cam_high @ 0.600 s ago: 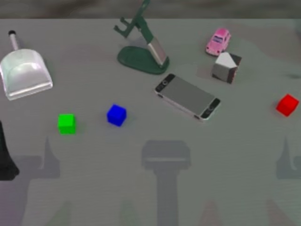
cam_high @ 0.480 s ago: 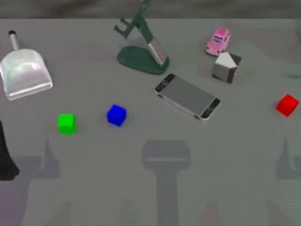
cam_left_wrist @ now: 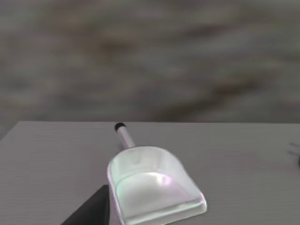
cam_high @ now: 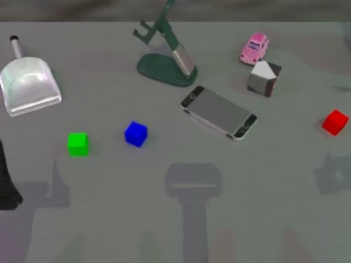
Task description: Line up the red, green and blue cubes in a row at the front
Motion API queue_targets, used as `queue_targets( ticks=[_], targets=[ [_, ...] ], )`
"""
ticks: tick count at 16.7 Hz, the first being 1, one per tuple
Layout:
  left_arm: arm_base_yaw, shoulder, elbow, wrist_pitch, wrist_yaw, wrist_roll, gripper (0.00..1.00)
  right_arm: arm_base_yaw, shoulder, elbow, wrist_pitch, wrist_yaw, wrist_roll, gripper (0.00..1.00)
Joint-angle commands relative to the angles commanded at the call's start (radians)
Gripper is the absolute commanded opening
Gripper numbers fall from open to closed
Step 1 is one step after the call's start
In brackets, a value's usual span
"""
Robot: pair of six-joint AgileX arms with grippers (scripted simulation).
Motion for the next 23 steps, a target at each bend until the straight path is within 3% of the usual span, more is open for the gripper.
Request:
queue_targets(
  ticks=[13, 19, 23],
  targets=[
    [0.000, 0.000, 0.000, 0.000, 0.000, 0.000, 1.00, 0.029, 1.396, 1.090, -0.735, 0.007, -0.399, 1.00],
    [0.000, 0.000, 0.000, 0.000, 0.000, 0.000, 1.00, 0.039, 1.777, 1.442, -0.944, 0.006, -0.521, 1.00],
    [0.000, 0.000, 0.000, 0.000, 0.000, 0.000, 1.00, 0.042, 1.869, 1.533, -0.989, 0.005, -0.551, 1.00]
  ],
)
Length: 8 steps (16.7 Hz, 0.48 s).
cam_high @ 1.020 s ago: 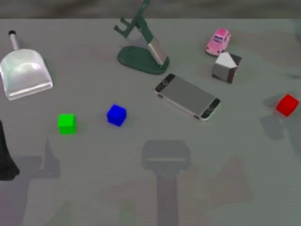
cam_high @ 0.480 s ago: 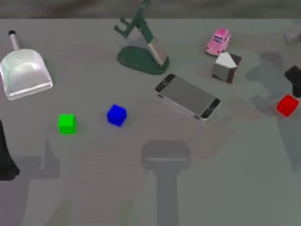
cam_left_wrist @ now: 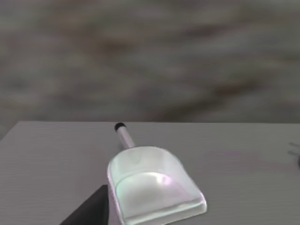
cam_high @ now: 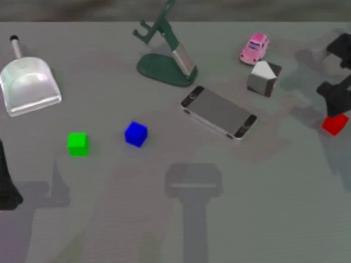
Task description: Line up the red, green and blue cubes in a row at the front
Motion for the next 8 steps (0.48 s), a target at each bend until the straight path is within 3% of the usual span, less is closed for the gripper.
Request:
queue_targets(
  ticks=[8],
  targets=[
    [0.000, 0.000, 0.000, 0.000, 0.000, 0.000, 1.00, -0.002, 0.011, -0.035, 0.042, 0.000, -0.001, 1.00]
  ],
)
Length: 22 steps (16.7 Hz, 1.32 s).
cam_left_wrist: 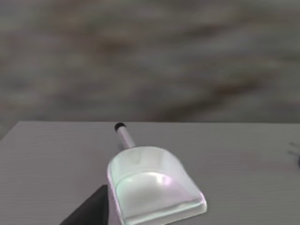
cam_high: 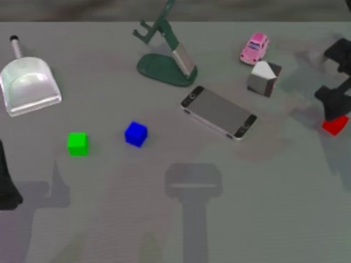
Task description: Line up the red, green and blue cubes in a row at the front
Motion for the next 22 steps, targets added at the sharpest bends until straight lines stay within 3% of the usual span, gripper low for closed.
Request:
queue_targets(
  ticks=[6, 11, 22],
  targets=[
    [0.000, 0.000, 0.000, 0.000, 0.000, 0.000, 1.00, 0.003, 0.077, -0.149, 0.235, 0.001, 0.004, 1.00],
    [0.000, 0.000, 0.000, 0.000, 0.000, 0.000, 1.00, 0.003, 0.088, -0.165, 0.257, 0.001, 0.004, 1.00],
    [0.000, 0.000, 0.000, 0.000, 0.000, 0.000, 1.00, 0.003, 0.088, -0.165, 0.257, 0.001, 0.004, 0.17]
  ],
)
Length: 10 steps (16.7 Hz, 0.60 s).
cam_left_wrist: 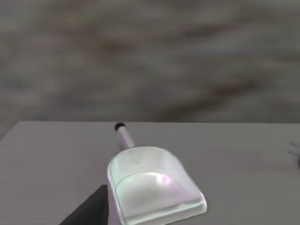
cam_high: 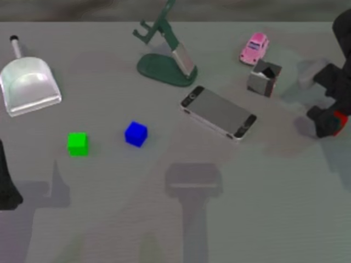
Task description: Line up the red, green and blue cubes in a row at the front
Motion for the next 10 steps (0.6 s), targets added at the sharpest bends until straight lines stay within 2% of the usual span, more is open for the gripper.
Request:
queue_targets(
  ticks=[2, 3, 10],
  targets=[
    [0.000, 0.000, 0.000, 0.000, 0.000, 0.000, 1.00, 0.000, 0.000, 0.000, 0.000, 0.000, 0.000, 0.02],
    [0.000, 0.000, 0.000, 0.000, 0.000, 0.000, 1.00, 0.000, 0.000, 0.000, 0.000, 0.000, 0.000, 0.00],
    [0.000, 0.000, 0.000, 0.000, 0.000, 0.000, 1.00, 0.000, 0.000, 0.000, 0.000, 0.000, 0.000, 0.00]
  ],
)
